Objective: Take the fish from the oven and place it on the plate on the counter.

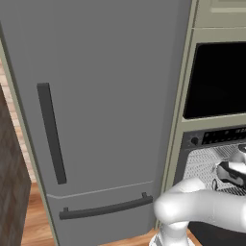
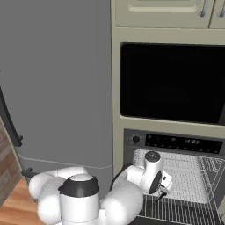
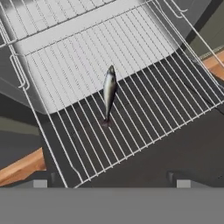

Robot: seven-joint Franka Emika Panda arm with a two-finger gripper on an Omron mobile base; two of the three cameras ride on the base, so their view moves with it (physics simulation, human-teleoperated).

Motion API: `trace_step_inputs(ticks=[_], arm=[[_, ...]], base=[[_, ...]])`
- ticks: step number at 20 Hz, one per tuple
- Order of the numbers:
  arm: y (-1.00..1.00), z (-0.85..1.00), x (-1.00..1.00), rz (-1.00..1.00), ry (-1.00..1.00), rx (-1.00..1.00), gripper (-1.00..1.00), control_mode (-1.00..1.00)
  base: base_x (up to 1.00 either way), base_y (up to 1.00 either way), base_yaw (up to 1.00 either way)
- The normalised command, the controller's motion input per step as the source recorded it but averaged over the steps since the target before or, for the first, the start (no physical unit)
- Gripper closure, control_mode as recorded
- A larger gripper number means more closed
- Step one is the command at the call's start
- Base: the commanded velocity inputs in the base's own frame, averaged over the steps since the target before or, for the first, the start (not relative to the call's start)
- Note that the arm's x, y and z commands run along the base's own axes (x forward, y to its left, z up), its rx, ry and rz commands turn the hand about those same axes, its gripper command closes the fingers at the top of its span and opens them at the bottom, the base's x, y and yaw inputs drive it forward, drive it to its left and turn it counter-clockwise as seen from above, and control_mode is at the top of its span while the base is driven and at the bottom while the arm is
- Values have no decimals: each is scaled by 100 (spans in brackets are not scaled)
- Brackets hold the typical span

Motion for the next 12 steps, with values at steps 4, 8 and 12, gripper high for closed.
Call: trace_step_inputs(ticks=[4, 8, 12], arm=[[-2, -38, 24, 8, 2, 0, -100, -100], [-16, -21, 22, 9, 3, 0, -100, -100], [0, -20, 31, 6, 1, 0, -100, -100]], base=[[0, 0, 0], [0, 0, 0], [0, 0, 0]])
